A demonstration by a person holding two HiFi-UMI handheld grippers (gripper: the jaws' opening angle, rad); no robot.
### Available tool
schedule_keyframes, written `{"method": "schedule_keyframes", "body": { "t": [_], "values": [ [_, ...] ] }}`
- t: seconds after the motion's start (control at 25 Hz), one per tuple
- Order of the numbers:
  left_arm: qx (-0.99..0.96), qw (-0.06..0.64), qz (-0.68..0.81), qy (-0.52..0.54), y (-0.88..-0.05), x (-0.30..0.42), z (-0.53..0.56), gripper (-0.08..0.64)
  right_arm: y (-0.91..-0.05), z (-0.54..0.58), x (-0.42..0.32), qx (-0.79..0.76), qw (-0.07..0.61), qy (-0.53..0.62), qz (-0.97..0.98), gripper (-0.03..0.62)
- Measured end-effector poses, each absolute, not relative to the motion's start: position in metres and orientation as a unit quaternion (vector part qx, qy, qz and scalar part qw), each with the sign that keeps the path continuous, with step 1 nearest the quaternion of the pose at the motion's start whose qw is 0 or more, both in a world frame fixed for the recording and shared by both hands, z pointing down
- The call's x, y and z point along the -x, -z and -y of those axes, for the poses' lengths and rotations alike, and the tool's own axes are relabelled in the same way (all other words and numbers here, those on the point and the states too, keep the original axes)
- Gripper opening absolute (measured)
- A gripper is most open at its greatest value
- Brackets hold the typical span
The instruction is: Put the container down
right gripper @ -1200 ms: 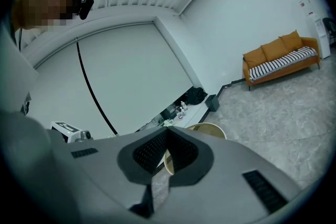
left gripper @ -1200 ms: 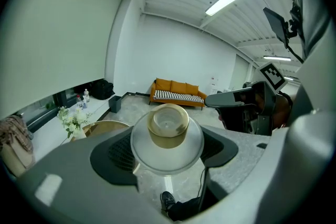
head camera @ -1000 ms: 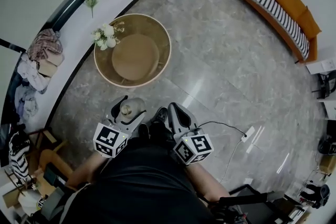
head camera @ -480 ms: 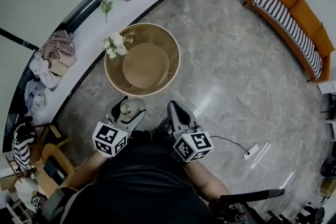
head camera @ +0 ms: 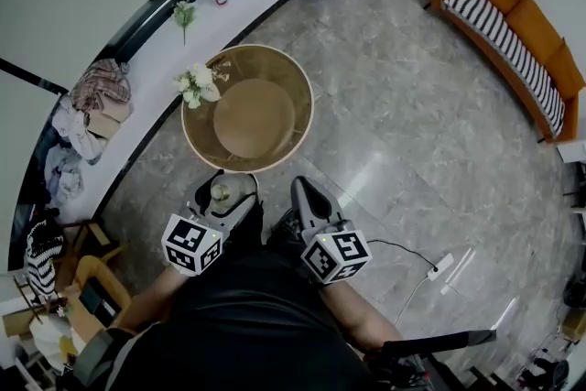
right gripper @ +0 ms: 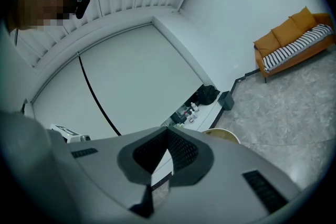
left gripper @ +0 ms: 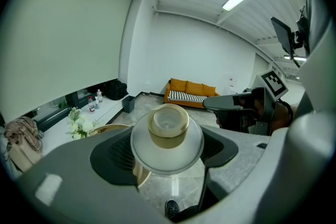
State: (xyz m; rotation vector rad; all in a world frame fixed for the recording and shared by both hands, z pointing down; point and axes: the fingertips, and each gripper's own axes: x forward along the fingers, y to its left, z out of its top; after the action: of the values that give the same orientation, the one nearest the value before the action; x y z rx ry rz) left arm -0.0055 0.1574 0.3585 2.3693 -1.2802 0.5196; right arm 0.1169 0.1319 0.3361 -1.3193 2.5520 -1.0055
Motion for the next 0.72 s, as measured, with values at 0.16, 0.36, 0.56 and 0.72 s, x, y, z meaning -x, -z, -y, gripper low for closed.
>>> {"method": "schedule_keyframes", "body": {
  "t": [0.16, 0.36, 0.56, 0.72],
  "values": [
    [-0.852, 0.206, 0.444, -0.184, -0.368, 0.009, -0.146, 0.339, -0.343, -0.124, -0.116, 0.448, 0.043, 0.333, -0.829, 0.006],
    [-0.862, 0.217, 0.421, -0.181, -0.381, 0.015, -0.125, 0.339, -0.347, -0.11, -0.118, 0.478, 0.033, 0.33, -0.814, 0.006],
    [-0.872, 0.22, 0.4, -0.18, -0.386, 0.023, -0.095, 0.339, -0.351, -0.086, -0.108, 0.496, 0.028, 0.333, -0.802, 0.006],
    [-0.876, 0.205, 0.395, -0.186, -0.385, 0.045, -0.064, 0.339, -0.349, -0.057, -0.088, 0.502, 0.025, 0.329, -0.799, 0.006]
  ]
}}
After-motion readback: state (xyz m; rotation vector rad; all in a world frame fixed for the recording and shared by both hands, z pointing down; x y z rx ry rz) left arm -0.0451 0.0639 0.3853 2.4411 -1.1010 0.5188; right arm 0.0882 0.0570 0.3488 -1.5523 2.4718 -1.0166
